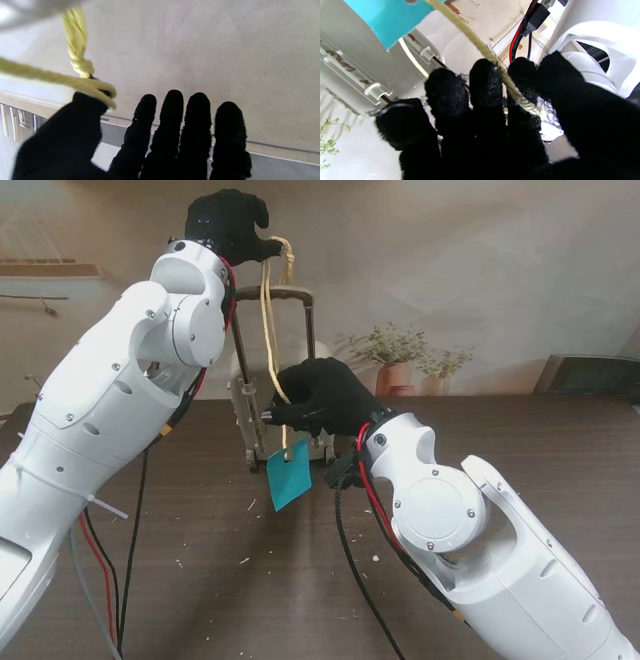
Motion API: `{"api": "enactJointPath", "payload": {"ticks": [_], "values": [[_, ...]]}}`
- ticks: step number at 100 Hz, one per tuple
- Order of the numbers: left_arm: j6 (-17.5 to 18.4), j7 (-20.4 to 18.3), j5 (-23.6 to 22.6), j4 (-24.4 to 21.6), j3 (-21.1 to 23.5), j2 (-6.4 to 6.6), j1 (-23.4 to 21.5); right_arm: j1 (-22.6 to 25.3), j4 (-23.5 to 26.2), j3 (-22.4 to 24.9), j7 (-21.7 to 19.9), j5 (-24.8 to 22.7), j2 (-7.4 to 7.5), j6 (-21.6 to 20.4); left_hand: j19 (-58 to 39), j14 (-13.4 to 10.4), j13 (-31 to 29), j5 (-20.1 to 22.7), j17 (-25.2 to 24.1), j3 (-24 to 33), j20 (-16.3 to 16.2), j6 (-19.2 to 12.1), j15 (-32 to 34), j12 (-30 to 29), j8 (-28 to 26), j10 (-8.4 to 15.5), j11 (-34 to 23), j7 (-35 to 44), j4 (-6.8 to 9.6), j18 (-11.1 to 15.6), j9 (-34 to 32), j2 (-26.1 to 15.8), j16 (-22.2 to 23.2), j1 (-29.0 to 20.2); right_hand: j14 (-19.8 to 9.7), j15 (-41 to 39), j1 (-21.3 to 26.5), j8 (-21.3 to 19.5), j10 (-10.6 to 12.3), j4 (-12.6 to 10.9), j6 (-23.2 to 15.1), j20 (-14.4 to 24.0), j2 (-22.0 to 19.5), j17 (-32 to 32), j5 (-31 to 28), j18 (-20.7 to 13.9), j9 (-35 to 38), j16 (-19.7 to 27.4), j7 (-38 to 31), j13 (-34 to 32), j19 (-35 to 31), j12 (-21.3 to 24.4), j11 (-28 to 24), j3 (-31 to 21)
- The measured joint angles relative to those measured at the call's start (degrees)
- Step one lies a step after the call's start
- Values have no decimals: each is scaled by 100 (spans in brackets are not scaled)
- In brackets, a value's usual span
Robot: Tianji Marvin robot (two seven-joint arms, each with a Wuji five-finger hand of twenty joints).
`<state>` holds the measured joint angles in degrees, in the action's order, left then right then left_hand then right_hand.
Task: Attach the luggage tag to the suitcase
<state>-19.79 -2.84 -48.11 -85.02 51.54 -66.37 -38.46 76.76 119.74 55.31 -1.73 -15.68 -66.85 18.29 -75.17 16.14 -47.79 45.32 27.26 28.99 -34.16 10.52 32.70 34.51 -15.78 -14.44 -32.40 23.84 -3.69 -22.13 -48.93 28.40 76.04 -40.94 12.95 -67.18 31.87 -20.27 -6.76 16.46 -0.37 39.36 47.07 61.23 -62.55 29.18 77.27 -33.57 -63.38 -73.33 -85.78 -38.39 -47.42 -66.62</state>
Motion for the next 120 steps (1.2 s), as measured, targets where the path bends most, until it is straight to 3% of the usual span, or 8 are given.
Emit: {"api": "enactJointPath", "payload": {"ticks": [13, 33, 38, 71, 82, 108, 120], "values": [[66, -146, -207, -54, 0, 55, -6, 6, 0, 0, 3, 23, 1, -16, 57, -170, 157, -161, -53, 279, -1, -9, 80, -5, 0, 109, 73, -62, -107, 148, 159, 461, 104, 17, 0, 0, 0, 0, 0, 0, 0, 1, 0, 0, 0, 0, 0, -1, 0, 0, 2, 0, 0, 0], [96, -192, -220, -77, 2, 83, -4, 30, 21, 15, 2, 60, 1, -12, 60, -183, 232, -200, -137, 407, -1, -51, 75, -21, 0, 127, 84, 114, -155, 151, 232, 510, 149, 93, -1, 0, 0, 0, 0, 0, 1, 3, 0, 0, 0, 0, 0, -6, 0, 0, 11, 0, 0, 0], [95, -243, -212, -92, 2, 87, -1, 34, 26, 18, 0, 62, 1, -12, 68, -183, 232, -177, -191, 391, -1, -274, 75, -34, -71, 127, 84, 283, -155, 151, 234, 500, 149, 222, -1, 0, 0, 0, 0, 0, 1, 4, 0, -1, 0, 0, 0, -6, 0, 0, 12, 0, 0, 0], [-31, -294, -88, -120, -53, 87, 37, 49, 49, 43, -20, 88, 7, -12, 70, -183, 232, -40, -220, 94, -47, -332, 68, -63, -754, 127, 84, 1405, -156, 151, 269, 140, 149, 185, -1, 1, 0, 0, 0, 0, 1, 7, 0, -2, 0, 0, 0, -8, 0, 0, 12, 0, 0, 0], [-96, -267, -11, -111, -78, 77, 54, 49, 50, 43, -25, 90, 9, -14, 71, -183, 232, -82, -256, -329, -69, -332, 68, -63, -1265, 127, 84, 2274, -211, 152, 269, 71, 150, 151, -1, 2, 0, 0, 0, 0, 1, 8, 0, -10, 0, 0, 0, -9, 0, 0, 13, 0, 0, 0], [-116, 89, 285, -92, 11, -6, 7, 49, 50, 40, -33, 100, 11, -15, 65, -168, 231, -148, -271, -641, -147, -439, 68, -64, -1040, 127, 84, 2085, -212, 152, 269, -417, 150, 142, -1, 2, 0, 0, 0, 0, 1, 12, -1, -37, 0, 0, 0, -10, 0, 0, 18, 0, 0, 0], [-118, 166, 401, -398, 284, -41, -216, 49, 48, 30, -5, 95, 10, -22, -89, -162, 231, -147, -275, -676, -275, -435, 68, -64, -1029, 127, 84, 2024, -212, 152, 269, -470, 151, 22, -1, 3, 0, 0, 0, 0, 2, 13, -1, -42, 0, 0, 0, -11, 0, 0, 18, 0, 0, 0]]}}
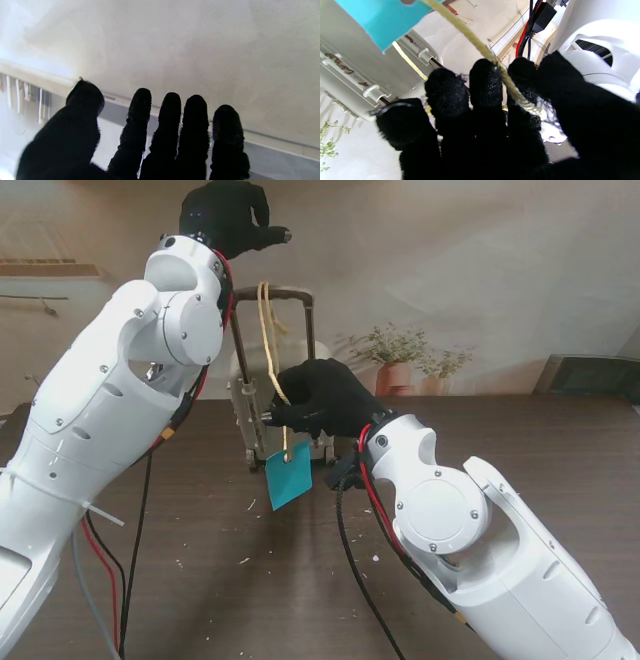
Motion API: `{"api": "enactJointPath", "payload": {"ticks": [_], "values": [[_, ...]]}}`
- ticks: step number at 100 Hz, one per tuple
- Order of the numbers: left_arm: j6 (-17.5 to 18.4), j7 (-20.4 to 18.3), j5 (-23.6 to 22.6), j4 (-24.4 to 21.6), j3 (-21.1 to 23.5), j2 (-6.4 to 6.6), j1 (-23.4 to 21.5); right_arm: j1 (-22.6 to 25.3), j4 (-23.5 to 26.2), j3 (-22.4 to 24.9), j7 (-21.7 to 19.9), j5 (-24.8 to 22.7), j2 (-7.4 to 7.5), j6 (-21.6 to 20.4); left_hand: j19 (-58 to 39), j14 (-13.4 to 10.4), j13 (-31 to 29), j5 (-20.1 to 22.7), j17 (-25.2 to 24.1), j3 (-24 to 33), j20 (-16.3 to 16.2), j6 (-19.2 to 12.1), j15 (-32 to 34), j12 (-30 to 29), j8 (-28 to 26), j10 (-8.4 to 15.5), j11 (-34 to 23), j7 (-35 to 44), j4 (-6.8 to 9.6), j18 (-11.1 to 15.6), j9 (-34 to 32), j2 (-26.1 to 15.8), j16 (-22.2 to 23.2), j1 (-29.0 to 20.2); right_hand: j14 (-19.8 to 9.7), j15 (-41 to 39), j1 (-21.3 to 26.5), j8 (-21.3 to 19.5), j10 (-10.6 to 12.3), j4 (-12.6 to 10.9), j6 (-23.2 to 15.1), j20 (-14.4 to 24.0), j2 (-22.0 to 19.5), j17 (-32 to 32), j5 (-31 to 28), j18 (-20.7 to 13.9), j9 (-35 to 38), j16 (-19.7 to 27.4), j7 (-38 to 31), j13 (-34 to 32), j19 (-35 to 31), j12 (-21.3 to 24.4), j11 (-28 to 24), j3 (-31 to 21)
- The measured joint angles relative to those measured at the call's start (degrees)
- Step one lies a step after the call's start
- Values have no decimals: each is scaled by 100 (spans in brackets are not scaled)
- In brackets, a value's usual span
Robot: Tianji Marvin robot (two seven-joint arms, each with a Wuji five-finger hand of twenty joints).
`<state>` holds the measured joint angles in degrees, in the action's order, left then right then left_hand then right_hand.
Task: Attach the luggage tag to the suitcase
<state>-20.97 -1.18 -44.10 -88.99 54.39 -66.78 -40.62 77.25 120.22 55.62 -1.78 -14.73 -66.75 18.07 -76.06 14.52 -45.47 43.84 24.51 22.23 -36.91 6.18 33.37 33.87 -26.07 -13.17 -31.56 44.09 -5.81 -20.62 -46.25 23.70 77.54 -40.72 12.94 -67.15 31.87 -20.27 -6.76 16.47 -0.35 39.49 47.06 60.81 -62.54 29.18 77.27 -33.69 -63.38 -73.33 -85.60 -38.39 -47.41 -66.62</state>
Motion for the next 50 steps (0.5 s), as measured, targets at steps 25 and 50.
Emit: {"api": "enactJointPath", "payload": {"ticks": [25, 50], "values": [[26, 15, -83, -1626, 838, 33, -1081, -5, -14, -33, 163, 62, -26, -22, -293, 38, -1, 5, -68, -723, -326, 4, 79, -1, 3, 0, -74, 0, 96, 0, -7, -277, 87, -195, 0, 9, 0, 0, 0, 0, 4, 1, -46, -1, 0, 0, 0, 0, 0, 0, 16, -1, 0, 0], [347, 598, -67, -3039, 1741, 98, -2873, -16, -21, -67, 287, -18, -59, -86, -514, 69, -40, 30, 36, -1324, -438, 7, 370, 49, -16, 1, -236, 79, 214, 0, -262, -491, 217, -484, 0, 62, 0, 0, 0, 1, 6, 2, -49, -3, 2, 0, 0, 0, 1, 0, 62, -1, 0, 0]]}}
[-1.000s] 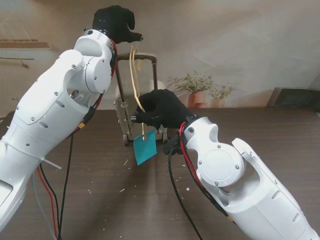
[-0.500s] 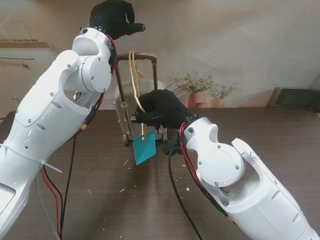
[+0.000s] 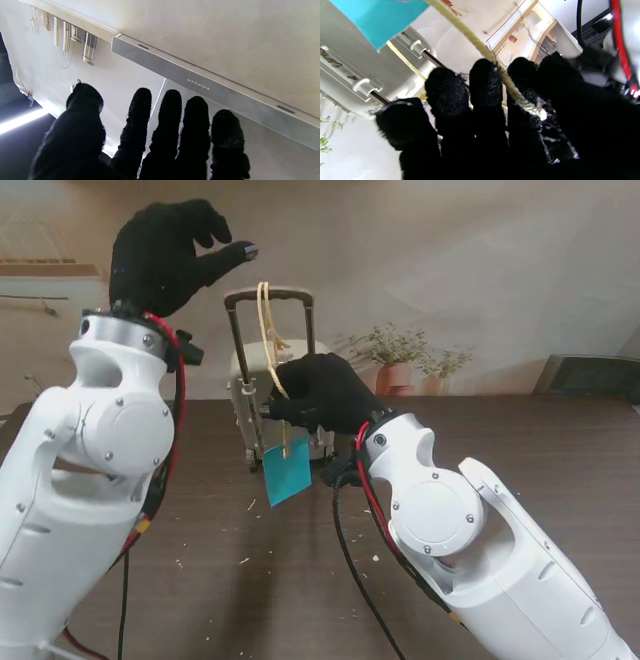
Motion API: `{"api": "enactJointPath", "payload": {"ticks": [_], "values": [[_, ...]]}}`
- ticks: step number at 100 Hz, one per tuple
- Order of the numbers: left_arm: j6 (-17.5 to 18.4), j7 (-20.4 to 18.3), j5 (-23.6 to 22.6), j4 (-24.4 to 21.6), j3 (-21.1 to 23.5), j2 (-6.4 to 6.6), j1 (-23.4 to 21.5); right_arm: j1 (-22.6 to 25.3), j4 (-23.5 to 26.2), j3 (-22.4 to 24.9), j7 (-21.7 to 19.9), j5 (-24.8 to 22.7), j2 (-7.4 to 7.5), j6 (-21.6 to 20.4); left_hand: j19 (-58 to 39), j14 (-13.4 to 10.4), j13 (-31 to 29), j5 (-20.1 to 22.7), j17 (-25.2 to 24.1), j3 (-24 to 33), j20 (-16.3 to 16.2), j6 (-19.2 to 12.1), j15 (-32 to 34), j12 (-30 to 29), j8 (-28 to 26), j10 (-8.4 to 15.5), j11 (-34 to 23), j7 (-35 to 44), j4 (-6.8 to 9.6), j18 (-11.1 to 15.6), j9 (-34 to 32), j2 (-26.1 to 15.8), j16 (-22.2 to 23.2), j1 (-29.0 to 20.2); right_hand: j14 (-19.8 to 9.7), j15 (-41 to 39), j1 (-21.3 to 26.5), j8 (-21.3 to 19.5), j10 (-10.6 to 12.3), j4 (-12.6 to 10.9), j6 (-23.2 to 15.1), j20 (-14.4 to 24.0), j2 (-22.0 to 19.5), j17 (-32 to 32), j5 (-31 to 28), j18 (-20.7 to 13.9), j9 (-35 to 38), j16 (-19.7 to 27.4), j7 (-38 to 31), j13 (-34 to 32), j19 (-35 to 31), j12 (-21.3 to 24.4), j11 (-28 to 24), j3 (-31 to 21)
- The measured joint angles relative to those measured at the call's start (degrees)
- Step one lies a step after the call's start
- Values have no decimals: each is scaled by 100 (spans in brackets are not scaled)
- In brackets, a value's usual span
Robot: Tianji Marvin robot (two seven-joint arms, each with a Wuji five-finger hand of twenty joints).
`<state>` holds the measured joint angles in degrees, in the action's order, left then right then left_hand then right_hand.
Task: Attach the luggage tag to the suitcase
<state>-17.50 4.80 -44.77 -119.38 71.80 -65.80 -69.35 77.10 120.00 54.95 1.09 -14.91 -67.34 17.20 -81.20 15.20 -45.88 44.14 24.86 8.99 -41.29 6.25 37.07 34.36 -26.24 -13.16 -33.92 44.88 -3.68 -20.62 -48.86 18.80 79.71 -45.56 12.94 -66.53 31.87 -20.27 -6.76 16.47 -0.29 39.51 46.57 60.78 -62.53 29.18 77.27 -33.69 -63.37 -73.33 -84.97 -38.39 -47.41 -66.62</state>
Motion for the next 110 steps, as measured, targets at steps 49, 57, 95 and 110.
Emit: {"api": "enactJointPath", "payload": {"ticks": [49, 57, 95, 110], "values": [[394, 1277, 565, -473, 486, -110, -2316, -198, -20, -143, 362, 41, -127, -27, -97, 119, -143, -170, 131, -284, -52, 6, 437, 292, 615, -2, -415, -345, 146, -62, -150, -181, 279, -1370, 0, 1, 0, 0, 0, 0, 7, 0, -3, -1, 1, 0, 0, -1, 0, 0, 5, -1, 0, 0], [395, 1362, 899, -423, 437, -141, -2407, -223, -19, -153, 359, 40, -133, -50, -101, 119, -143, -243, 164, -284, -52, 11, 512, 351, 822, -2, -483, -656, 146, -65, -150, -180, 326, -1370, 0, 1, 0, 0, 0, 0, 7, 0, -8, -1, 1, 0, 0, -1, 0, 0, 7, -1, 0, 0], [316, 1454, 1065, -103, -119, -182, -2682, -259, 34, -191, 369, 5, -141, -150, -163, 99, -249, -389, 253, -285, -56, 15, 718, 363, 1071, -4, -557, -2023, 146, -72, -210, -462, 416, -1315, 0, 1, 0, 0, 0, 0, 9, 0, -48, -4, 7, 0, 0, -1, 0, 0, 10, -1, 0, 0], [267, 1368, 1161, 2, -310, -198, -2655, -242, 63, -202, 378, 4, -140, -257, -159, 127, -218, -798, 174, -317, -56, 17, 657, 364, 1420, -56, -548, -2997, 171, -117, -123, -672, 416, -1242, 0, 1, 0, 0, 0, 0, 10, 0, -60, -4, 7, 0, 0, -1, 0, 0, 12, -1, 0, 0]]}}
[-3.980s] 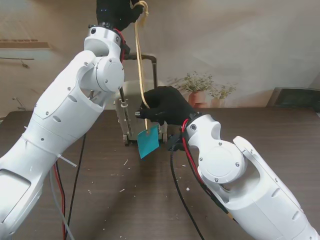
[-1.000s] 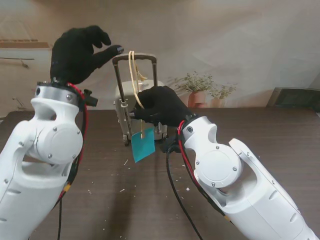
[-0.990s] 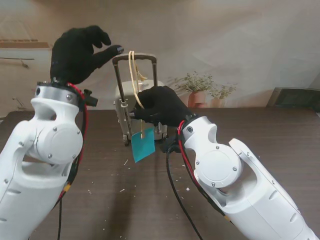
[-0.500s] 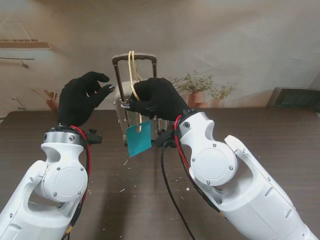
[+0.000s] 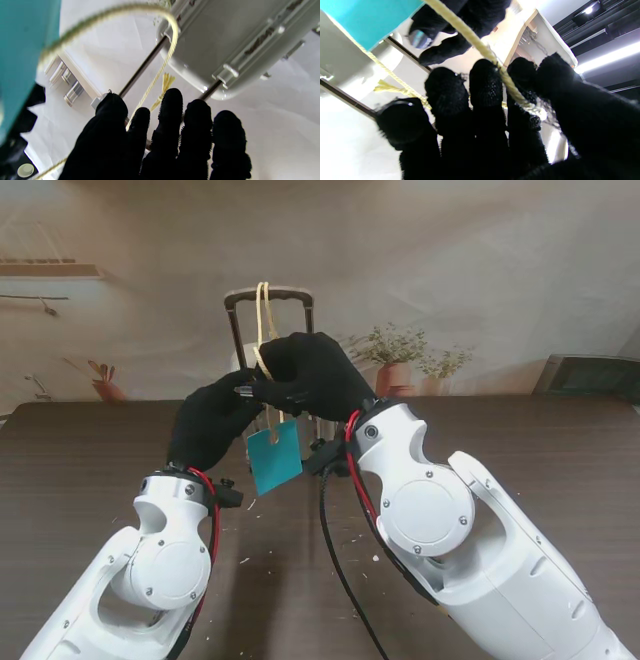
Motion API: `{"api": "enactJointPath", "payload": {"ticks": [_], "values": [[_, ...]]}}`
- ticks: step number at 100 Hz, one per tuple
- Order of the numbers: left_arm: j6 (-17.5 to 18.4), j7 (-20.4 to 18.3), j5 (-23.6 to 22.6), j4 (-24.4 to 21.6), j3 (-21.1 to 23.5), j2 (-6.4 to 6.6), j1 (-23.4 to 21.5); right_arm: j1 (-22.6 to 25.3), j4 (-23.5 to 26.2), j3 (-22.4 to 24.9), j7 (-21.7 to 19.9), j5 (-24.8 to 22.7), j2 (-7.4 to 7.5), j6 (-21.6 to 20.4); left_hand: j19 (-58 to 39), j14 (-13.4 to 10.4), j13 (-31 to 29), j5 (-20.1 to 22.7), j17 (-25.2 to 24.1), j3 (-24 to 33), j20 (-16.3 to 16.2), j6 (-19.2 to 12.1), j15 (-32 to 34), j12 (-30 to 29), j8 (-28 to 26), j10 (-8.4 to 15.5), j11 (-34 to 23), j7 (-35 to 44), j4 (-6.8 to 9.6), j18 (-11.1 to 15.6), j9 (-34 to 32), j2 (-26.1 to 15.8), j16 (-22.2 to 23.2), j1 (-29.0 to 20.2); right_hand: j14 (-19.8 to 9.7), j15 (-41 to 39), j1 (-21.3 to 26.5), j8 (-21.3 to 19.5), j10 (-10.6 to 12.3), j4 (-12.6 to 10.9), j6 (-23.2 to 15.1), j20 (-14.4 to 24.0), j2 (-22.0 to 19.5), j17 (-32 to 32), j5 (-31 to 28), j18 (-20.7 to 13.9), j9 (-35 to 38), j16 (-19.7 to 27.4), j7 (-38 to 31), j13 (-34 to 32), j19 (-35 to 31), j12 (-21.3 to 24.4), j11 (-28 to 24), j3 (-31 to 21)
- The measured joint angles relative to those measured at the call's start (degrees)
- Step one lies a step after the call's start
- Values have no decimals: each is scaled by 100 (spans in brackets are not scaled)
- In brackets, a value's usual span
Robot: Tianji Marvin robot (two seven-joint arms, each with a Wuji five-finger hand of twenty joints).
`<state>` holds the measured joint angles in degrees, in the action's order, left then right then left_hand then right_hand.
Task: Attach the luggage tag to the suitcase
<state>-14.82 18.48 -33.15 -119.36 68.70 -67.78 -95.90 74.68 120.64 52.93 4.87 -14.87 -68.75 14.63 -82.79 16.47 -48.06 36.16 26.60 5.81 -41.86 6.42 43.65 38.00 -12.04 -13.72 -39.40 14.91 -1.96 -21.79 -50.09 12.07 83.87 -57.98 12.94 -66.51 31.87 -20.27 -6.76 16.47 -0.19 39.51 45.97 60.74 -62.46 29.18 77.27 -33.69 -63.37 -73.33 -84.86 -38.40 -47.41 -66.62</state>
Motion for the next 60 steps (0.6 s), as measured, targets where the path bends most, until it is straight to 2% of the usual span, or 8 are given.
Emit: {"api": "enactJointPath", "payload": {"ticks": [21, 26, 35, 38, 44, 52, 57, 60], "values": [[-8, -419, 41, 97, -272, 42, 212, 37, 47, -39, -5, -4, 3, -71, 2, 1, 6, -151, -48, 0, 0, 0, -70, 0, 592, -1, 0, -1062, 1, -2, 0, -2, 4, 0, 0, 1, 0, 0, 0, 0, 1, 0, -1, 0, 0, 0, 0, 0, 0, 0, 41, 0, -1, 0], [-36, -526, 80, 99, -313, 52, 270, 49, 59, -47, -10, 0, 4, -88, 1, 1, 6, -363, -15, 0, -1, 0, 34, 1, 721, -1, -20, -1273, 1, -2, -19, -89, 49, 0, 0, 1, 0, 0, 0, 0, 1, 0, -1, 0, 0, 0, 0, 0, 0, 0, 43, 0, -2, 0], [-127, -793, 108, 93, -371, 79, 375, 76, 82, -61, -11, 6, 4, -120, -308, -213, -7, -708, 444, -23, -1, 3, 780, 87, 820, 8, -388, -1457, 62, 32, -42, -209, 280, -9, 0, 1, 0, 0, 0, 0, 1, 0, -1, 0, 0, 0, -1, 0, 0, 0, 44, 0, -4, 0], [-167, -828, 109, 93, -399, 88, 412, 83, 87, -67, -11, 9, 4, -126, -510, -321, -132, -792, 654, -23, -2, 3, 1131, 141, 849, 114, -562, -1495, 62, 53, -137, -209, 295, -71, 0, 1, 0, 0, 0, 0, 1, 0, -1, 0, 0, 0, -1, 0, 0, 0, 44, 0, -5, 0], [-257, -840, 116, 95, -459, 100, 493, 99, 98, -76, -7, 17, 4, -132, -931, -564, -350, -928, 1120, -23, 32, 6, 1753, 210, 889, 289, -959, -1539, 63, 272, -255, -209, 301, -74, 0, 1, 0, 0, 0, 0, 1, 0, -1, 0, 0, 0, -1, 0, 0, 0, 45, 0, -5, 0], [-395, -841, 233, 111, -508, 97, 600, 117, 106, -83, 1, 32, 3, -140, -1511, -792, -702, -1070, 1748, -19, 359, 40, 2402, 218, 895, 467, -1380, -1500, 63, 610, -418, -210, 303, -126, 0, 1, 0, 0, 0, 0, 1, 0, -2, 0, 0, 0, -1, 0, 0, 0, 45, 0, -7, 0], [-469, -823, 448, 128, -523, 83, 656, 131, 110, -83, 2, 35, 2, -146, -1744, -881, -920, -1073, 2052, -18, 540, 45, 2628, 218, 953, 539, -1571, -1500, 63, 699, -501, -210, 304, -126, 0, 1, 0, 0, 0, 0, 1, 0, -2, 0, 0, 0, -1, 0, 1, 0, 45, 0, -8, 0], [-493, -798, 533, 146, -533, 69, 687, 140, 112, -84, 2, 36, 2, -148, -1830, -972, -1023, -1074, 2223, -18, 628, 95, 2701, 218, 955, 616, -1656, -1500, 63, 837, -538, -210, 304, -126, 0, 1, 0, 0, 0, 0, 1, 0, -2, 0, 0, 0, -1, 0, 1, 0, 45, 0, -9, 0]]}}
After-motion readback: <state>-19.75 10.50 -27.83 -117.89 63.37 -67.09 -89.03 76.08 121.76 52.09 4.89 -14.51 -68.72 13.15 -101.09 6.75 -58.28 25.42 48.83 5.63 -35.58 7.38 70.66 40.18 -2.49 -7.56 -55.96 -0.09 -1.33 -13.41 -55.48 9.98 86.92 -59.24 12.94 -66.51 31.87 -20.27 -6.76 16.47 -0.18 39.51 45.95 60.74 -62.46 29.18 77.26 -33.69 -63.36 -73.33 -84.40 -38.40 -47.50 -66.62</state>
